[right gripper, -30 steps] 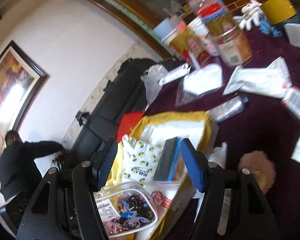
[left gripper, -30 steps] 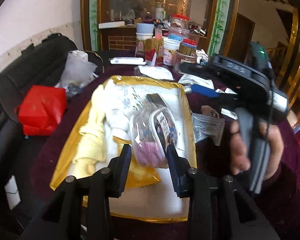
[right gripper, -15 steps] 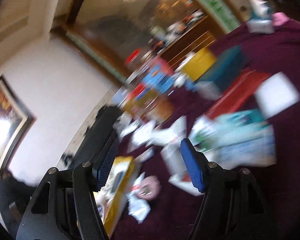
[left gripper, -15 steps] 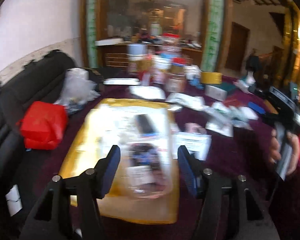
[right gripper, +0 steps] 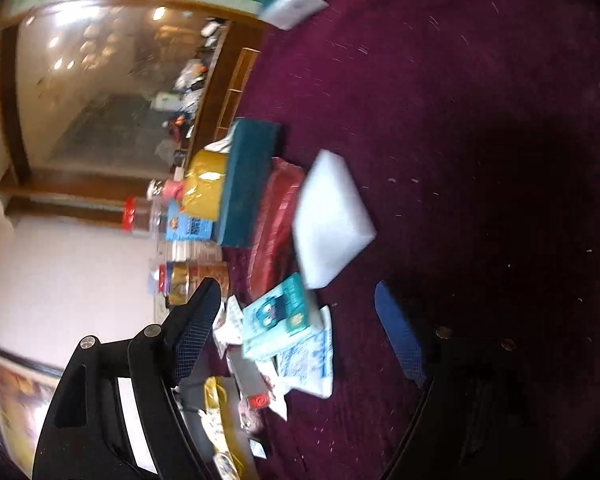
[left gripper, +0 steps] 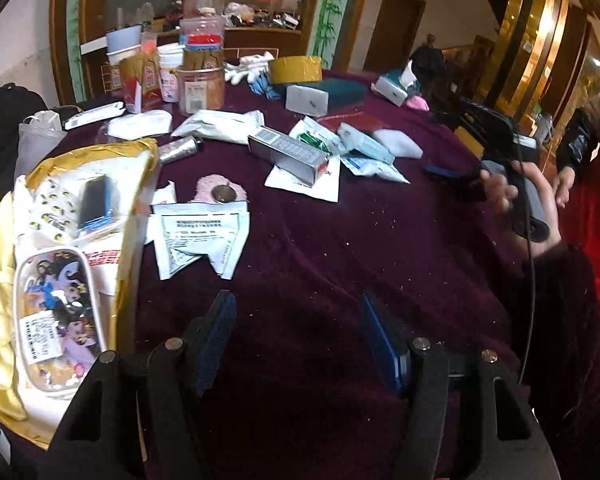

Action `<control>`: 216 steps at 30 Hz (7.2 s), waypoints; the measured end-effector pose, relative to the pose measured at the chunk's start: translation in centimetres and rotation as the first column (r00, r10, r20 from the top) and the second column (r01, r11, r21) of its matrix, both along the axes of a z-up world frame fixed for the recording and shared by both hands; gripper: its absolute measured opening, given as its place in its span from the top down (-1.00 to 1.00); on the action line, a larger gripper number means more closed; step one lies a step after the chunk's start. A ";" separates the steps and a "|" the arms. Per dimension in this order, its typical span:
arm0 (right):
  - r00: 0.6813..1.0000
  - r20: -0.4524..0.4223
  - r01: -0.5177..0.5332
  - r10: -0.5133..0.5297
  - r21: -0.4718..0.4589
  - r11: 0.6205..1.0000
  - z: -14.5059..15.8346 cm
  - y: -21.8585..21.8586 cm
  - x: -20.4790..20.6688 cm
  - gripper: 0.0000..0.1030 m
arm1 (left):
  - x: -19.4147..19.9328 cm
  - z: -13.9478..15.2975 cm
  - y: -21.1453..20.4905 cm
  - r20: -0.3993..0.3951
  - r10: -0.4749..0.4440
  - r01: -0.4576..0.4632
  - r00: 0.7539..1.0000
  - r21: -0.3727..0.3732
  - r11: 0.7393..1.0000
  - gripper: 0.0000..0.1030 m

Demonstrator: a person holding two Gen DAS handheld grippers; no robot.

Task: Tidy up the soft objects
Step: 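Grasp the white foam strip with the right tool, then hold the foam strip in the right tool while the left tool grasps the blue cartoon tissue pack, then lower the foam strip and tissue pack into the tray, opening both tools, then grasp the white packet with blue print with the right tool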

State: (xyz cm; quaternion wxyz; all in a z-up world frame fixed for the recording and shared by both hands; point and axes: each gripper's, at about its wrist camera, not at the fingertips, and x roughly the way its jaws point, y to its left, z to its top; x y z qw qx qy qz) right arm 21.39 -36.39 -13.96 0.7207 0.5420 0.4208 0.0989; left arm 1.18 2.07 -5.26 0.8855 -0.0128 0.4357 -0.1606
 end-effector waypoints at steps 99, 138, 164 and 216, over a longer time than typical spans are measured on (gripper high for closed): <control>0.998 0.054 0.023 -0.026 0.054 0.998 -3.4 0.5 5.3 0.74 | 22.3 -4.3 -13.7 -0.204 0.036 -0.122 0.978 -0.430 0.894 0.81; 0.724 0.147 -0.683 0.674 0.012 0.730 3.9 42.1 0.4 0.70 | 2.3 1.9 21.3 -0.152 0.490 -0.512 0.859 -0.299 0.805 0.77; 0.848 0.201 -0.389 0.491 -0.393 0.833 8.5 22.9 -3.8 -0.28 | -1.6 6.9 17.0 0.045 0.376 -0.377 0.925 0.009 0.926 -0.48; 0.968 0.051 -0.240 0.246 -0.104 0.965 -1.8 7.0 1.9 0.63 | 7.1 -0.1 -3.9 -0.174 0.070 -0.065 0.982 0.036 0.997 -0.50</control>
